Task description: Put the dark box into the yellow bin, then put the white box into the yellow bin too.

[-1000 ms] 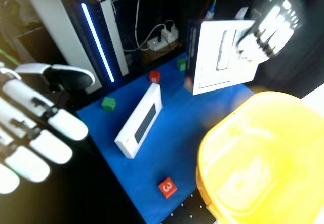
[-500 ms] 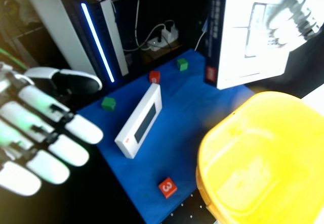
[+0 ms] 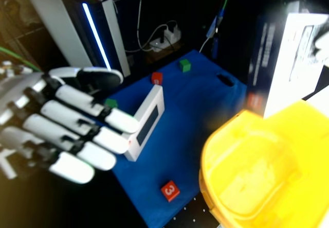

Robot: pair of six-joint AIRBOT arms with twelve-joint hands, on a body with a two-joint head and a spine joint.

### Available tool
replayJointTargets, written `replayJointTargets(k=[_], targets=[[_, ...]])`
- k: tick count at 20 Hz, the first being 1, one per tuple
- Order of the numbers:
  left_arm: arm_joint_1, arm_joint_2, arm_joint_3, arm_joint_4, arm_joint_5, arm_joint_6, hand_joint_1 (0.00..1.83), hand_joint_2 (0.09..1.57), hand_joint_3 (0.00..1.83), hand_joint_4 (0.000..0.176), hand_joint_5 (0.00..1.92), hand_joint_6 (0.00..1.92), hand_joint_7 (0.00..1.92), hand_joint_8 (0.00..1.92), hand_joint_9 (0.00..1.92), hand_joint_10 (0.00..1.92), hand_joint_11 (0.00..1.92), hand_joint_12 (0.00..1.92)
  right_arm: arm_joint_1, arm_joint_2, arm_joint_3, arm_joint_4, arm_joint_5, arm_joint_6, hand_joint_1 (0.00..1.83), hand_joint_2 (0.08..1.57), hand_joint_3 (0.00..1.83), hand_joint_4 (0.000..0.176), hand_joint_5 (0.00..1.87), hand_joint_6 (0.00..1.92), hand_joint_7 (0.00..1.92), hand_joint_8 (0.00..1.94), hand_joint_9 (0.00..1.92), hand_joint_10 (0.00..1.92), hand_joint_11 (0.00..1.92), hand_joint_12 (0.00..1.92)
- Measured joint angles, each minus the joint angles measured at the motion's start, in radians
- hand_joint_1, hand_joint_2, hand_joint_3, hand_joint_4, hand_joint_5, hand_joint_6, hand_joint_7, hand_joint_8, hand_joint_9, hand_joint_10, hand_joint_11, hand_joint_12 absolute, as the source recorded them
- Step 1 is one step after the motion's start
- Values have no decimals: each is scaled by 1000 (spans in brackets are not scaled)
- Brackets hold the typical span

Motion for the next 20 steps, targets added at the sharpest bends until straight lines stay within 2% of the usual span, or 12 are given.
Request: replayJointTargets(k=[2, 3, 6, 7, 9, 10, 12, 13, 14, 16, 19, 20], targets=[[-13, -81, 103, 30, 13, -51, 1204, 993, 0, 0, 1271, 467, 748, 1387, 614, 1613, 590, 1882, 7, -17, 9, -21, 0, 10, 101, 988, 0, 0, 480, 6, 557, 10, 473, 7, 36, 818], [-27, -122, 158, 53, 19, -81, 1190, 1000, 0, 0, 1243, 519, 547, 1312, 407, 1496, 391, 1822, 8, -25, 21, -30, 0, 25, 100, 992, 0, 0, 481, 5, 563, 10, 476, 7, 31, 819], [-64, -155, 187, 63, -3, -117, 1203, 1008, 0, 0, 1234, 527, 805, 1153, 705, 1326, 609, 1709, 33, -41, 35, -43, -8, 40, 95, 991, 0, 0, 472, 0, 550, 1, 472, 3, 3, 814], [-70, -156, 187, 64, -11, -121, 1206, 999, 0, 0, 1264, 473, 813, 1514, 734, 1701, 729, 1879, 47, -42, 35, -47, -11, 41, 82, 1006, 6, 0, 464, 0, 543, 0, 468, 1, 0, 811], [-71, -156, 186, 69, -21, -134, 1200, 1015, 1, 0, 1214, 561, 715, 1203, 604, 1414, 502, 1714, 67, -41, 35, -66, -7, 45, 68, 1010, 1, 0, 464, 0, 534, 0, 467, 0, 0, 852], [-71, -156, 186, 72, -18, -135, 1201, 964, 0, 0, 941, 238, 683, 627, 582, 866, 431, 1402, 69, -42, 35, -77, -9, 47, 49, 1024, 6, 0, 458, 0, 533, 0, 471, 2, 1, 857], [-71, -154, 186, 71, -18, -142, 1189, 929, 0, 0, 752, 17, 811, 85, 772, 257, 510, 1098, 69, -45, 35, -81, -20, 48, 48, 1036, 9, 0, 468, 4, 551, 7, 486, 8, 11, 857], [-71, -154, 186, 69, -18, -143, 1120, 926, 0, 11, 707, 3, 770, 18, 703, 88, 410, 971, 69, -47, 35, -81, -24, 50, 60, 1044, 6, 0, 468, 2, 543, 2, 474, 2, 2, 826], [-71, -154, 186, 71, -18, -145, 1057, 903, 0, 70, 626, 0, 675, 3, 599, 17, 352, 710, 69, -48, 35, -80, -26, 51, 32, 1053, 9, 0, 474, 4, 553, 5, 467, 0, 2, 816], [-71, -154, 186, 71, -19, -151, 981, 849, 0, 130, 458, 0, 517, 0, 424, 0, 211, 480, 69, -48, 35, -79, -32, 51, 31, 1065, 10, 0, 473, 2, 545, 1, 462, 0, 0, 808], [-73, -154, 186, 70, -26, -158, 972, 847, 0, 172, 371, 5, 309, 0, 292, 0, 56, 550, 69, -49, 35, -77, -33, 54, 26, 1063, 1, 0, 449, 4, 512, 4, 429, 3, 1, 710], [-74, -153, 186, 71, -27, -163, 984, 837, 0, 166, 385, 12, 307, 4, 288, 4, 38, 573, 69, -50, 35, -78, -34, 56, 41, 1068, 3, 0, 459, 7, 530, 10, 436, 5, 7, 707]])
